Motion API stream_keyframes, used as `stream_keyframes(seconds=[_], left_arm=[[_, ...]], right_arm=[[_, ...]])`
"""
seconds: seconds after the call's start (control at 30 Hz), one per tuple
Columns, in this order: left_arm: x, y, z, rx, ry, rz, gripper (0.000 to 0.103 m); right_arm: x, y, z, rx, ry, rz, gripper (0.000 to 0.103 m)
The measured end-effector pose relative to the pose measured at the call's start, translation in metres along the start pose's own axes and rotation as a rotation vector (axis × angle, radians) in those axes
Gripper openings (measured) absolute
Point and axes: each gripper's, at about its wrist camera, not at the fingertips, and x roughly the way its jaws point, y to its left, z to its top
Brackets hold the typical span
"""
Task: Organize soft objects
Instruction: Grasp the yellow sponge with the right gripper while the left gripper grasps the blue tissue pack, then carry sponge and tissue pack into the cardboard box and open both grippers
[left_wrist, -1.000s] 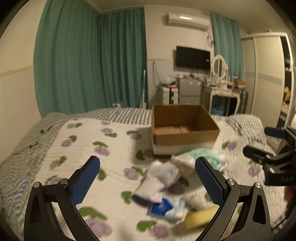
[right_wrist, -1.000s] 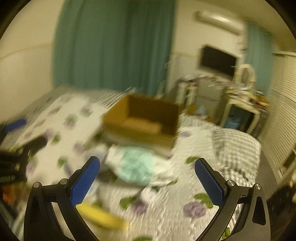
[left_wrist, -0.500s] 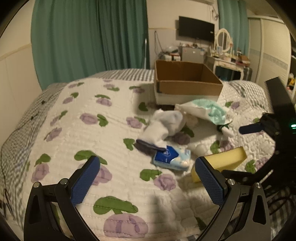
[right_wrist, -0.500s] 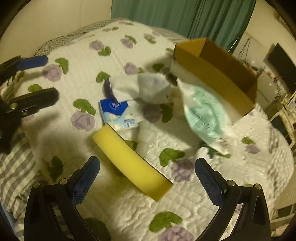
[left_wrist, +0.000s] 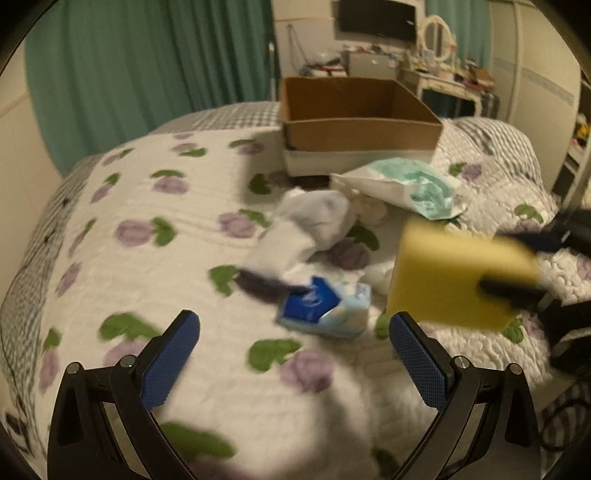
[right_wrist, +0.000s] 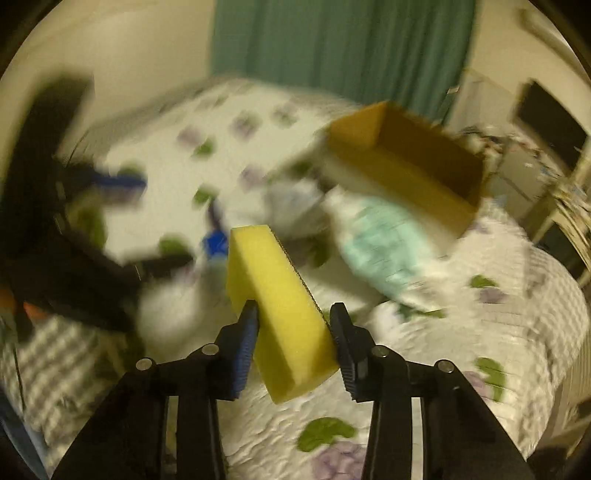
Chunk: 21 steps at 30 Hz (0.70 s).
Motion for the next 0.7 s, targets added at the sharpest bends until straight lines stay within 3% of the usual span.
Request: stream_keyframes(seconds=[0.1,0.17,0.37,0.7], left_arm=[[0.022,-0.010,0.005,0.002,0.056,-0.012,0.103],[0.039,-0.015,0.005,0.008,0.101,-0.012,0.093],[0.077,-0.018,-0.002,-0.004,0.204,-0.006,0.081],[0.055,-0.009,-0.006,-0.066,0.163,-0.128,0.072]], right_arm=[[-0.009,-0.021,0.003,0.077,-0.039,-0.172,0.038],[-0.003,-0.037,0.001,0.137,-0.029,-0.247,0.038],[0.005,-0.063,-0.011,0.253,-0.003,-0.223,0.038],[-0.007,-0.048,-0.014,0.264,-0.039,-0.246,0.038]])
